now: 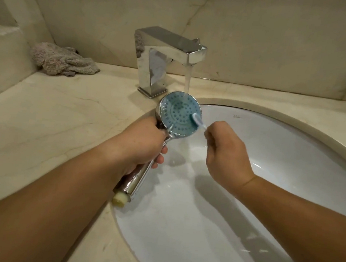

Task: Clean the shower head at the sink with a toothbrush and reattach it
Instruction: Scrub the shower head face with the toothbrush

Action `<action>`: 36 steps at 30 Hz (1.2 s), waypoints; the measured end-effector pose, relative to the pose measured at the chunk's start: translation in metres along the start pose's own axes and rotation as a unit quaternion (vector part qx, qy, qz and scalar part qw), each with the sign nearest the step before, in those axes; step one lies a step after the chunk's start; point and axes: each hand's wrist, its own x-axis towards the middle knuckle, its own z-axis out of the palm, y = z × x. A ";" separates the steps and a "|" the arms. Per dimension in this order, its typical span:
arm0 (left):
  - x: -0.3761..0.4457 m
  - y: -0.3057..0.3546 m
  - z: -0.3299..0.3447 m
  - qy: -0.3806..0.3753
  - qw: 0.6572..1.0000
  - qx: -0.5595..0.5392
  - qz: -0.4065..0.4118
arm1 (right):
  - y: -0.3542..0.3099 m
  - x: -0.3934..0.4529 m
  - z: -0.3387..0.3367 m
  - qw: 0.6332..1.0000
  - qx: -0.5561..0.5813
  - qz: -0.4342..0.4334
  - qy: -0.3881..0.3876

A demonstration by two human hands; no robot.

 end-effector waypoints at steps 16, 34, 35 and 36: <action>-0.002 0.003 0.001 -0.007 1.000 0.007 -0.007 | -0.008 -0.007 0.001 0.999 -0.006 -0.039 -0.036; 0.000 0.007 0.010 -0.016 1.000 0.007 -0.023 | -0.002 0.030 -0.012 0.995 -0.007 0.094 0.010; 0.001 0.008 0.012 -0.017 0.999 0.009 -0.027 | -0.002 0.031 -0.014 0.997 -0.018 0.075 0.001; 0.001 0.009 0.013 -0.018 0.999 0.013 -0.029 | -0.004 0.031 -0.015 0.999 -0.030 0.034 -0.017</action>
